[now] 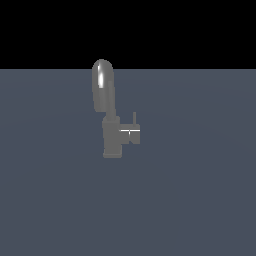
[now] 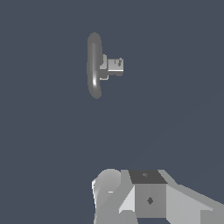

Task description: Turn on the faucet by rotating a designated handle.

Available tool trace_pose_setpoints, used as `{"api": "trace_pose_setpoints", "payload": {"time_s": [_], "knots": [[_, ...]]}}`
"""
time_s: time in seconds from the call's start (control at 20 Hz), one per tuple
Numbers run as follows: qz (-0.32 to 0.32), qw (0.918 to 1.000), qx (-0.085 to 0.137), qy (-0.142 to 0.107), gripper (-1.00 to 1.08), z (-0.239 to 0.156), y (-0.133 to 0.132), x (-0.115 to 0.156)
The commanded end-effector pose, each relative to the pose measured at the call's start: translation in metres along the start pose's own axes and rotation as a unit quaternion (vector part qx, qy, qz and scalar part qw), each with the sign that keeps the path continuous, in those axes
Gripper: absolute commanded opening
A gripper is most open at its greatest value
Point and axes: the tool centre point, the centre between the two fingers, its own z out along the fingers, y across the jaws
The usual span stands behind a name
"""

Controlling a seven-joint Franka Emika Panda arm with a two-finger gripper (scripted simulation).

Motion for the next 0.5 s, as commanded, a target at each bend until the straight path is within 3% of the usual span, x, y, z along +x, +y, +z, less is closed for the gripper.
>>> {"api": "trace_pose_setpoints", "payload": {"time_s": [0.0, 0.45], "knots": [[0.0, 1.0, 0.0, 0.0, -1.0, 0.0, 0.0, 0.0], [0.014, 0.9997, 0.014, -0.014, -1.0, 0.003, -0.001, 0.011]]}}
